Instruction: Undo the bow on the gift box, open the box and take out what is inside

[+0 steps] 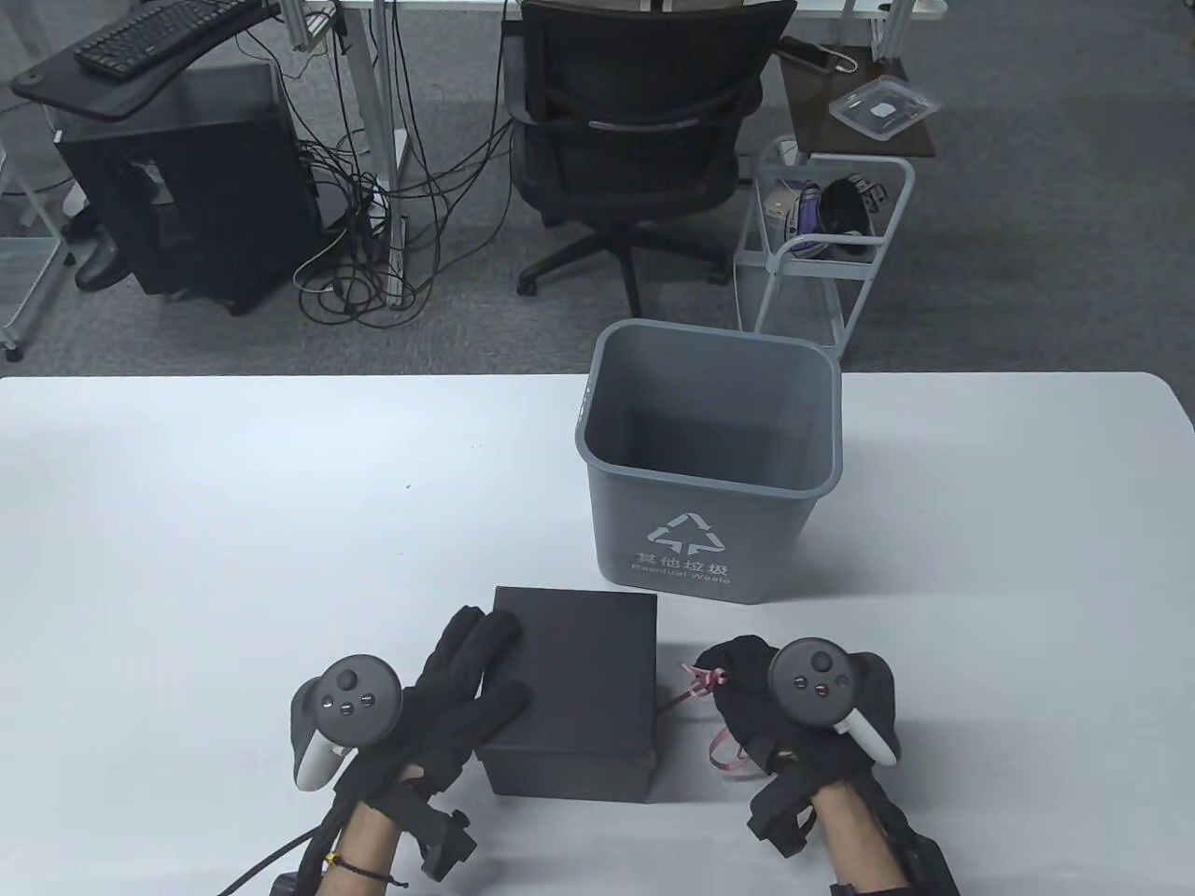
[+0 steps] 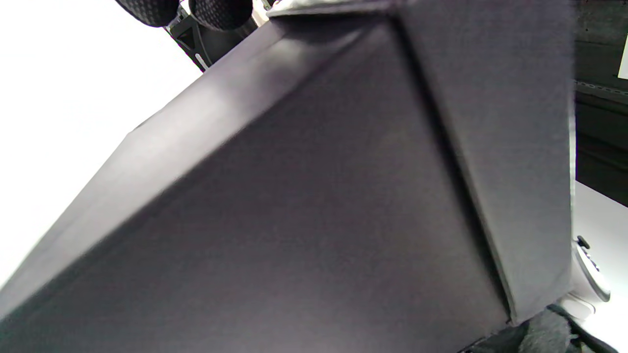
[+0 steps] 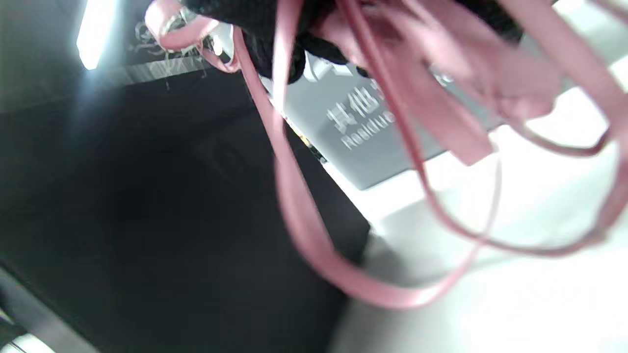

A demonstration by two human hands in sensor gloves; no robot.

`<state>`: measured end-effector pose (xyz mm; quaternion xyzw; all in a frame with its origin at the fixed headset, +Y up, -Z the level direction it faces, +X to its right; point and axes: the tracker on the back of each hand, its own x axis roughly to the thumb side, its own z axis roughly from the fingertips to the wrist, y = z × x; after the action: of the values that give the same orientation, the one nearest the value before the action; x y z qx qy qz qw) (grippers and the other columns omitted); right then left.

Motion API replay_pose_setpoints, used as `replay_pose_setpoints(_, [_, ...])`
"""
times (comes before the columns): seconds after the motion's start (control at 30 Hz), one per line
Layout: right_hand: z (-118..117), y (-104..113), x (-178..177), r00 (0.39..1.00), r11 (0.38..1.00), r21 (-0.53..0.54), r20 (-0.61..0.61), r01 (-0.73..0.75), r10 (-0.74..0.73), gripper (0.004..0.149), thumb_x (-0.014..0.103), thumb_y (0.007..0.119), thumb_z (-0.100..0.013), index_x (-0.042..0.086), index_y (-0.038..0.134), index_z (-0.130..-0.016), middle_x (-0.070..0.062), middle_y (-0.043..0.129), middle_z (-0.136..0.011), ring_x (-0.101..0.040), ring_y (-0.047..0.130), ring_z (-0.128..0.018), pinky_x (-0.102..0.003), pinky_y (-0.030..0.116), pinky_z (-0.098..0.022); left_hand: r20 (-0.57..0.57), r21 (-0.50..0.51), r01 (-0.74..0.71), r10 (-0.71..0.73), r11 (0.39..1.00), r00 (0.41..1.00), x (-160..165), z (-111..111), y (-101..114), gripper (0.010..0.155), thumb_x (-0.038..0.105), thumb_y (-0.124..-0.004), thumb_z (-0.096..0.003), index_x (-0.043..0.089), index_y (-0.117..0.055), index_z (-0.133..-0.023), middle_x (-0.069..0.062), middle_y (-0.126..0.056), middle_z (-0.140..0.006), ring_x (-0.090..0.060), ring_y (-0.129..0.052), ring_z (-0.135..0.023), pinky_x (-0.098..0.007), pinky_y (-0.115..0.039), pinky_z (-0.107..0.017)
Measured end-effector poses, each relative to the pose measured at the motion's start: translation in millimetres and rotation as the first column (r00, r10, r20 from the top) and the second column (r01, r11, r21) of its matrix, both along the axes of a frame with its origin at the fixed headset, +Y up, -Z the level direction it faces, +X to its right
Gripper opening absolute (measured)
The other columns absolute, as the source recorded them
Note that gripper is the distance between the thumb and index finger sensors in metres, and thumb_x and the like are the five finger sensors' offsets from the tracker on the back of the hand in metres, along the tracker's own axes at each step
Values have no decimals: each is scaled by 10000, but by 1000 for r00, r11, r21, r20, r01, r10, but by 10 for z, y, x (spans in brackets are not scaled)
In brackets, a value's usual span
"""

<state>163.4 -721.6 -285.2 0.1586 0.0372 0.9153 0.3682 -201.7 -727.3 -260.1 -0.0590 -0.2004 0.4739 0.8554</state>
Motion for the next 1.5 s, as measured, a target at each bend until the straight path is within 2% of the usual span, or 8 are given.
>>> replay_pose_setpoints(0.2, [34, 325, 194, 940, 941, 30, -55, 338, -336, 318, 257, 621, -555, 277, 720, -856, -20, 774, -812, -303, 798, -723, -446, 754, -572, 4, -2, 2, -2, 1000, 1000, 1, -4, 0, 737, 574, -608, -619, 209, -317, -1189, -274, -214, -1192, -545, -474, -1038, -686, -555, -673])
replay_pose_setpoints(0.33, [21, 453, 256, 826, 829, -6, -83, 560, -558, 320, 250, 618, -560, 259, 712, -866, -48, 774, -855, -325, 800, -748, -465, 743, -587, 7, -3, 3, -3, 1000, 1000, 2, -7, 1, 740, 576, -607, -618, 210, -314, -1190, -274, -215, -1193, -545, -475, -1037, -687, -555, -673])
replay_pose_setpoints(0.47, [0, 591, 290, 735, 742, -41, -111, 669, -669, 324, 254, 612, -571, 256, 690, -886, -88, 750, -929, -354, 800, -802, -483, 733, -618, 8, -3, 3, -3, 1000, 1000, 0, -9, 2, 739, 575, -608, -619, 208, -315, -1190, -277, -214, -1192, -545, -476, -1037, -687, -555, -672])
replay_pose_setpoints(0.6, [-61, 813, 317, 669, 669, 35, -84, 742, -738, 327, 253, 622, -569, 249, 693, -888, -97, 759, -925, -355, 810, -792, -483, 737, -611, 6, -4, 3, -3, 1000, 1000, 2, -8, 2, 737, 575, -606, -619, 211, -314, -1190, -276, -215, -1192, -546, -478, -1035, -686, -555, -672])
replay_pose_setpoints(0.83, [-303, 1428, 357, 678, 672, 104, -29, 733, -735, 371, 296, 642, -589, 255, 628, -957, -85, 712, -970, -338, 778, -830, -474, 711, -645, 3, -10, -4, 4, 1000, 1000, 5, -2, -1, 735, 575, -603, -619, 217, -308, -1190, -275, -214, -1192, -545, -479, -1035, -685, -556, -673])
replay_pose_setpoints(1.03, [-569, 1738, 442, 640, 632, 174, 16, 755, -768, 388, 291, 660, -588, 249, 614, -972, -89, 691, -988, -338, 764, -846, -480, 693, -660, 1, -10, -3, 3, 1000, 1000, 5, 1, -2, 736, 574, -602, -620, 214, -308, -1191, -280, -216, -1190, -550, -479, -1032, -686, -556, -671])
replay_pose_setpoints(1.27, [-951, 1791, 442, 641, 644, 63, 54, 763, -765, 393, 310, 644, -619, 294, 562, -1003, -48, 628, -1044, -306, 705, -919, -470, 632, -729, 1, -14, -5, 5, 1000, 1000, 5, 4, -4, 734, 574, -600, -621, 217, -307, -1191, -280, -218, -1190, -549, -479, -1032, -687, -557, -670])
replay_pose_setpoints(1.5, [-1267, 1610, 266, 825, 840, 60, 163, 539, -541, 523, 356, 751, -580, 294, 536, -1053, -60, 583, -1097, -336, 634, -985, -504, 545, -769, -4, -13, -2, 1, 1000, 1000, 4, 9, -5, 734, 576, -599, -620, 219, -307, -1192, -284, -220, -1189, -551, -480, -1030, -687, -556, -669])
